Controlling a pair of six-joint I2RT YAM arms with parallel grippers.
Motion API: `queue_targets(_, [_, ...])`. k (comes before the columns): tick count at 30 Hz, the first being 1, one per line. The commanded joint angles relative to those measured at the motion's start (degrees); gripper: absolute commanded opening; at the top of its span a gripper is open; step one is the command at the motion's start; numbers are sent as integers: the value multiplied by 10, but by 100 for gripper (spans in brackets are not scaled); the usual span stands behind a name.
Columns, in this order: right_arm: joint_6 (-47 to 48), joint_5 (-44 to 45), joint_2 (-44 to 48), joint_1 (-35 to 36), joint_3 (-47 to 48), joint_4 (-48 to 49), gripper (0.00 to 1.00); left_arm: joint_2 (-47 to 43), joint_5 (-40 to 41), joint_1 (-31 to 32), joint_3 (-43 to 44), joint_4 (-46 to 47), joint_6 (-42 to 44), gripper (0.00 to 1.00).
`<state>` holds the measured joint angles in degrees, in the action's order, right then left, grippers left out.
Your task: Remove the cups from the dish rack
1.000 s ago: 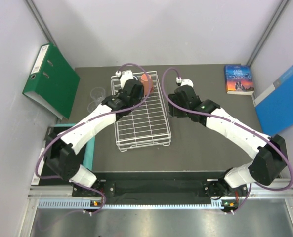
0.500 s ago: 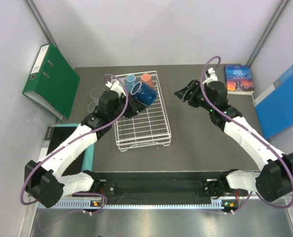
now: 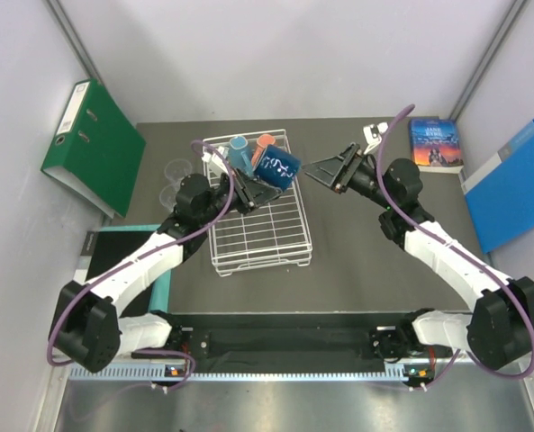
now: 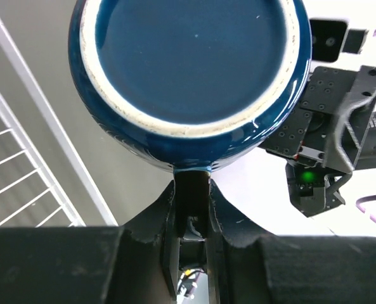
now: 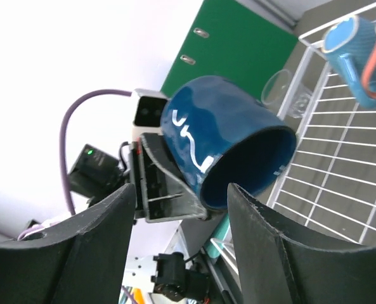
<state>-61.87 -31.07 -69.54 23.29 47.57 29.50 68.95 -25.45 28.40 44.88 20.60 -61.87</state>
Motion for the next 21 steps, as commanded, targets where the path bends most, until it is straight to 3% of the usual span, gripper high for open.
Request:
queue_targets(1, [-11,-22,-10,21,47,43,59,7,-40,4,26,130,-19,0])
queue_targets(13, [2,-22,-59,51,91,43,59,13,-27,37,38,102,3,0])
queue_targets(21, [61,1,-9,37,90,-51,65,6,17,37,36,61,39,0])
